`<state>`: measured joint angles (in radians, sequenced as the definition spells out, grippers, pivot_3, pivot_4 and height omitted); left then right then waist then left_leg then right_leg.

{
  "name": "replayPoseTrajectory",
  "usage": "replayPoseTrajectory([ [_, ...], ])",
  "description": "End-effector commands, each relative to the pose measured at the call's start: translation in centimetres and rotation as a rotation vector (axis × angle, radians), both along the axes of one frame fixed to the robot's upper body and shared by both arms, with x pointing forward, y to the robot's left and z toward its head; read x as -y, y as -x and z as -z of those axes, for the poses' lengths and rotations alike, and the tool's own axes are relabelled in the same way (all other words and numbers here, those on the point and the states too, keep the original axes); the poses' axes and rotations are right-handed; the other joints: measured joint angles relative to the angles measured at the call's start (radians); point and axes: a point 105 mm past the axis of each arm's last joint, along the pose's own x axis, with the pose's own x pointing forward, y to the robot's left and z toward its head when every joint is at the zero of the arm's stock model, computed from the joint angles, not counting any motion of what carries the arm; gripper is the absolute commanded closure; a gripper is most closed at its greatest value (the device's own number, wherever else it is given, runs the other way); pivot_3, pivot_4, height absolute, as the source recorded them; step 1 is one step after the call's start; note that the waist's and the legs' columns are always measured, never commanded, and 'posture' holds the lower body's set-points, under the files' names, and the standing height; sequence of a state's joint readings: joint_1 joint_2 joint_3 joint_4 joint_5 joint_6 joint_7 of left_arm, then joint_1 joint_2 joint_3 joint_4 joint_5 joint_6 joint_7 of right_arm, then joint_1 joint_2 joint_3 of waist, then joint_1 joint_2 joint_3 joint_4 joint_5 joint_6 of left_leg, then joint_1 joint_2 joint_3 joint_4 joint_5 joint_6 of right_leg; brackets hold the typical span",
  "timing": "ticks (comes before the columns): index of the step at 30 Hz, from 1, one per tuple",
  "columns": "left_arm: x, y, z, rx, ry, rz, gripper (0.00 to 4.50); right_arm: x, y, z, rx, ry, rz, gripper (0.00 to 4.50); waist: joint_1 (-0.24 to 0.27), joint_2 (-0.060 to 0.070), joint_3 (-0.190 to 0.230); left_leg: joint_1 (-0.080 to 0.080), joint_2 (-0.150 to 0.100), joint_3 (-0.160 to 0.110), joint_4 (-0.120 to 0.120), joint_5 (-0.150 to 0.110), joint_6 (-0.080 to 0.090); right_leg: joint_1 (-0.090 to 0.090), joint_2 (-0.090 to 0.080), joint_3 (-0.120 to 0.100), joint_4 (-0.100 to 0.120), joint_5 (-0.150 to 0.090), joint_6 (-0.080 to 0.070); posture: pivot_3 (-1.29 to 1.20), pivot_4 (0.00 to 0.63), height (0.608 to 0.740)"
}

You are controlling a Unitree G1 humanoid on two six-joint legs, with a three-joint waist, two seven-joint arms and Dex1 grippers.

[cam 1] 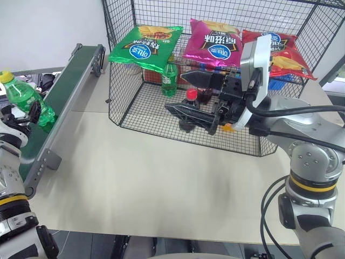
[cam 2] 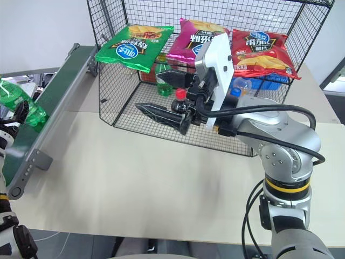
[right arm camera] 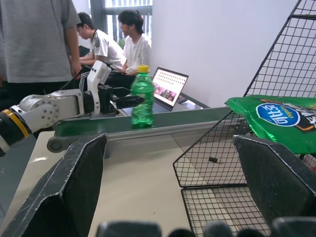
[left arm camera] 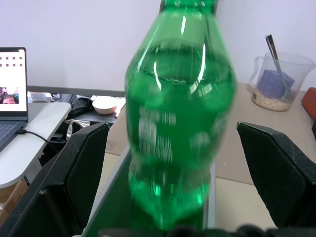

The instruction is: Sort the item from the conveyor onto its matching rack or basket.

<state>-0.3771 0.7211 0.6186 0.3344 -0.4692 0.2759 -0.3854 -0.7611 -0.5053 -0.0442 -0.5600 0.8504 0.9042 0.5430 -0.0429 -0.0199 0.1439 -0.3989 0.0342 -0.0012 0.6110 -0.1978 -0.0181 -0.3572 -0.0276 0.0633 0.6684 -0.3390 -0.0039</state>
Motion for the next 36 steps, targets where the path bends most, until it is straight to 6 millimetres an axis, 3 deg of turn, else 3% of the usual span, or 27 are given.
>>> replayPoseTrajectory([
  [1,-1.0,0.6,-1.6,0.030,-0.049,-0.033,0.08,-0.4,1.0,-1.0,0.046,-0.006,-0.030,0.00,-0.001,0.000,0.000,0.000,0.000,0.000,0.000,0.000,0.000,0.000,0.000,0.000,0.000,0.000,0.000,0.00,0.150,0.740],
  [3,-1.3,0.8,-1.5,0.035,-0.038,-0.047,0.30,-0.4,1.1,-0.9,0.044,-0.006,-0.031,0.00,-0.001,0.000,0.000,0.000,0.000,0.000,0.000,0.000,0.000,-0.001,0.000,0.000,0.002,0.000,0.000,0.00,0.150,0.740],
  [6,-1.7,1.2,-1.5,0.050,-0.017,-0.061,1.34,-0.3,1.0,-0.8,0.044,0.002,-0.029,0.00,0.000,0.000,0.000,0.000,0.000,0.000,0.000,0.000,0.000,-0.002,0.000,0.000,0.003,0.000,0.000,0.00,0.150,0.740],
  [10,-1.2,1.4,-1.9,0.062,-0.024,-0.034,1.44,-0.2,1.0,-0.7,0.044,0.006,-0.023,0.00,0.000,0.000,0.000,0.000,0.000,0.000,0.000,0.000,0.000,-0.002,0.000,0.000,0.004,0.000,0.000,0.00,0.150,0.740],
  [13,0.4,0.9,-3.0,0.086,-0.022,0.040,1.44,0.1,0.8,-0.3,0.046,0.022,-0.003,0.00,0.000,-0.001,0.000,0.000,0.000,-0.001,0.000,0.000,0.000,-0.002,0.000,0.000,0.004,0.000,0.000,0.00,0.150,0.740],
  [20,10.6,-0.4,-4.7,-0.003,-0.137,0.542,1.44,1.9,1.2,2.4,0.040,0.113,0.090,0.00,0.017,-0.007,-0.001,-0.006,0.000,-0.004,0.001,0.000,0.000,-0.003,-0.002,0.000,0.002,0.000,0.000,0.00,0.150,0.740],
  [23,15.0,-0.4,-4.6,-0.045,-0.184,0.749,1.44,2.5,1.1,3.5,0.014,0.113,0.153,0.00,0.017,-0.006,-0.001,-0.005,0.000,-0.003,0.001,0.000,0.000,-0.003,0.000,0.001,0.002,0.000,0.000,0.00,0.150,0.740],
  [26,17.7,-0.7,-4.3,-0.056,-0.214,0.853,1.44,2.8,1.1,4.6,0.001,0.124,0.209,0.00,0.006,-0.006,-0.001,-0.004,0.001,-0.002,0.001,0.000,0.000,-0.003,0.003,0.001,0.002,0.000,0.000,0.00,0.150,0.740],
  [29,22.5,-1.8,-3.0,-0.045,-0.229,0.992,1.44,3.4,0.8,6.2,-0.024,0.119,0.337,0.00,0.007,-0.006,-0.001,-0.004,0.000,-0.002,0.001,0.001,0.000,-0.003,0.005,0.001,0.003,0.000,0.000,0.00,0.150,0.740],
  [36,27.6,-3.9,0.1,-0.032,-0.244,1.100,1.44,3.6,0.2,7.3,-0.044,0.073,0.519,0.00,-0.001,-0.006,-0.001,-0.005,-0.002,0.002,0.002,0.001,0.001,-0.004,0.008,0.005,0.003,0.000,0.000,0.00,0.150,0.740],
])
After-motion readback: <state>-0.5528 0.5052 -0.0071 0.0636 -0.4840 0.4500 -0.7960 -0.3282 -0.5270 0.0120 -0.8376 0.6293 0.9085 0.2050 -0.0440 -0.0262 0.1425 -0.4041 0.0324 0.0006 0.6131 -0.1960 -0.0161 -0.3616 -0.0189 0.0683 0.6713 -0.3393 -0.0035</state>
